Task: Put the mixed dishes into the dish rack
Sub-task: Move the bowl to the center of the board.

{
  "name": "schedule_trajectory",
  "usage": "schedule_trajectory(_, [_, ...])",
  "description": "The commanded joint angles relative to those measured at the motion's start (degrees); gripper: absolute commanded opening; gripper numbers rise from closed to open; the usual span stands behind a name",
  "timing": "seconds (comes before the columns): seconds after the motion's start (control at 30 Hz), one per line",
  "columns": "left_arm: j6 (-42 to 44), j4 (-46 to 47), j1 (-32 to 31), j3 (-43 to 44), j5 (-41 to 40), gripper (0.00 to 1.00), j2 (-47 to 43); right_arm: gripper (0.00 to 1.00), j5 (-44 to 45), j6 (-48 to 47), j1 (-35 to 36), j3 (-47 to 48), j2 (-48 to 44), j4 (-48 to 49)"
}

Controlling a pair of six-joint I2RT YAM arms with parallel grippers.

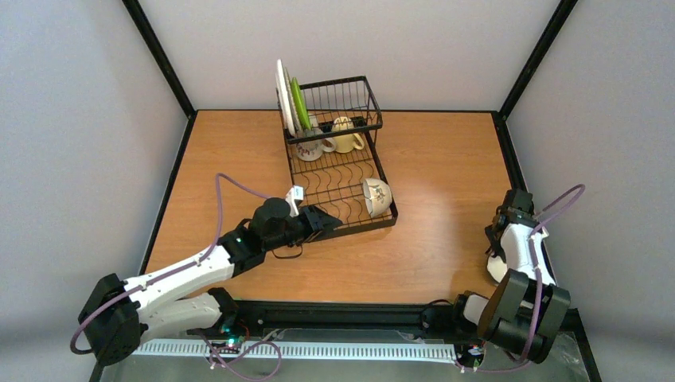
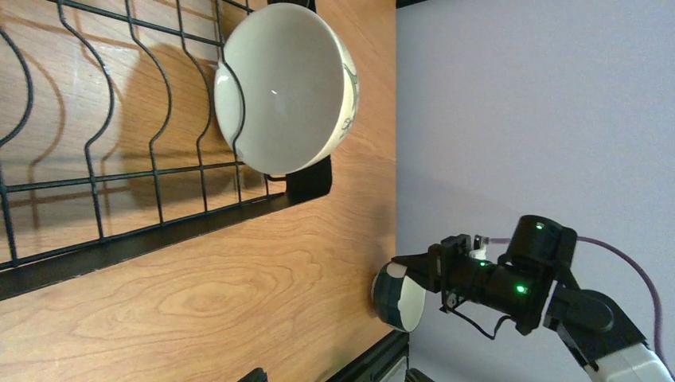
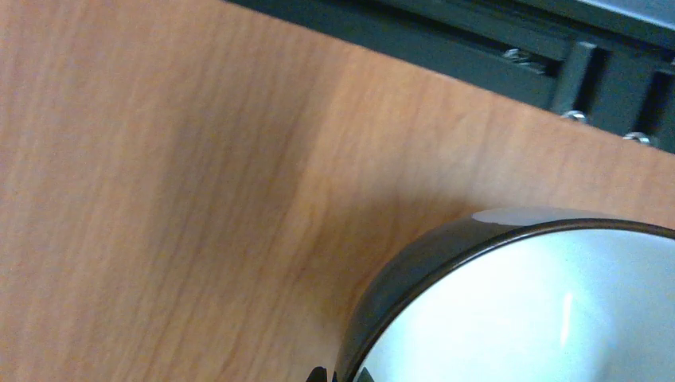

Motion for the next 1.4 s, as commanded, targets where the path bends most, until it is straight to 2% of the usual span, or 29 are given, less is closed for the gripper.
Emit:
schedule_trajectory(0.0, [0.3,-4.6,-0.5,1.7,-2.2,0.97,-0.7,0.02,-10.3,-2.6,1.6,-0.9,-1.7,4.1])
schedule_trajectory(0.1, [1.1,-6.7,-0.4,3.1,-3.0,0.97,-0.5,0.02,-10.1,-4.1,6.0,0.8,-1.4,4.1])
schedule_trajectory(0.47, [4.0,-15.2,-0.4,8.4,-5.4,0.97,-0.3,0.02,-7.6,-7.2,30.8,7.6,5.2,3.6])
schedule_trajectory(0.67, [6.3,-20.7,-0.5,13.0,-6.4,0.97,1.1,0.02,-6.4,-8.8,41.1,6.7,3.1,1.2])
schedule_trajectory(1.03, [9.8,-30.0,-0.3,19.9,-8.0,0.97,3.7,0.02,-6.4,-5.1,62.9,7.0,1.2,-0.8])
schedule_trajectory(1.37, [14.9,-39.7,1.5,24.8,-6.1,0.97,4.1,0.02,-0.9,-2.2,82.8,10.5,10.3,-1.3])
